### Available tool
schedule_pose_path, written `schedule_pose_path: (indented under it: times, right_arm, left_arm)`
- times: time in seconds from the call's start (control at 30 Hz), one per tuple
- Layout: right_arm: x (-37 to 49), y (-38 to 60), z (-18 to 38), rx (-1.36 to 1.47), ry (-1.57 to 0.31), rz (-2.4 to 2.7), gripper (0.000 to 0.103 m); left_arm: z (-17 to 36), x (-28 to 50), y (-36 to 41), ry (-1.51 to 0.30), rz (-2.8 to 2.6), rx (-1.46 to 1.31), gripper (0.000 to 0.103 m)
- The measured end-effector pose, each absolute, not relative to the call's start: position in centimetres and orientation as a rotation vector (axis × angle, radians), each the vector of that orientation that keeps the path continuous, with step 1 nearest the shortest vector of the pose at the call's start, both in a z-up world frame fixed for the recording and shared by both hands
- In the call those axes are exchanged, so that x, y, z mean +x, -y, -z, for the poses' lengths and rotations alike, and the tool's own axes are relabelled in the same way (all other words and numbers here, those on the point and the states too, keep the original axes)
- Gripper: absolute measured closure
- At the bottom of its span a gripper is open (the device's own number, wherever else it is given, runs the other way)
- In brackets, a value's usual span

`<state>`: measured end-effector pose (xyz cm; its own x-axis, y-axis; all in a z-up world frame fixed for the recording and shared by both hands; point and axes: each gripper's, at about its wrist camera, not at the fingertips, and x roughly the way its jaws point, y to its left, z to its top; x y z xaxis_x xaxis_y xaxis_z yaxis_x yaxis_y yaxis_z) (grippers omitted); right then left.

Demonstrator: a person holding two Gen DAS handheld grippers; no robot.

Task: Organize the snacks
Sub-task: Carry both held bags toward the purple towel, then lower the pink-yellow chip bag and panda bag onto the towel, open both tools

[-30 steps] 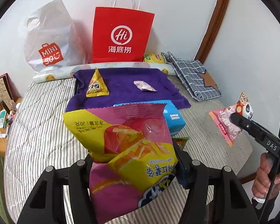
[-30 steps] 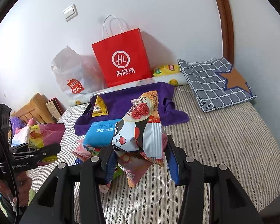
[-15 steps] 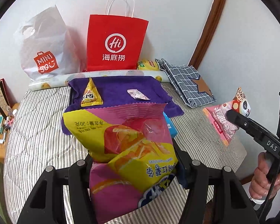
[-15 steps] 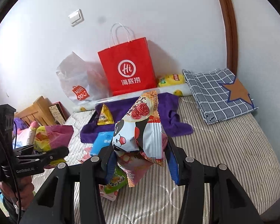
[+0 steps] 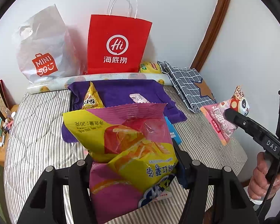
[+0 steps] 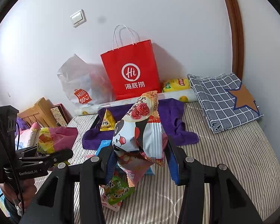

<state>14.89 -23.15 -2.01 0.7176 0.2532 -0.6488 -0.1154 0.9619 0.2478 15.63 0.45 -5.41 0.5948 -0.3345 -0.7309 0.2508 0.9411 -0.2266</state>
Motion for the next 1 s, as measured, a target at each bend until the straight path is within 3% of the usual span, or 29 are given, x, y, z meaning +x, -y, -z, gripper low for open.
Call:
schedule_pose_path:
  times: [1.0]
  right_arm:
    - [27.2, 22.7, 5.1, 0.21, -0.777, -0.199, 0.056]
  left_arm:
    - [8.4, 26.5, -3.2, -0.909, 0.287, -0.114, 0.042]
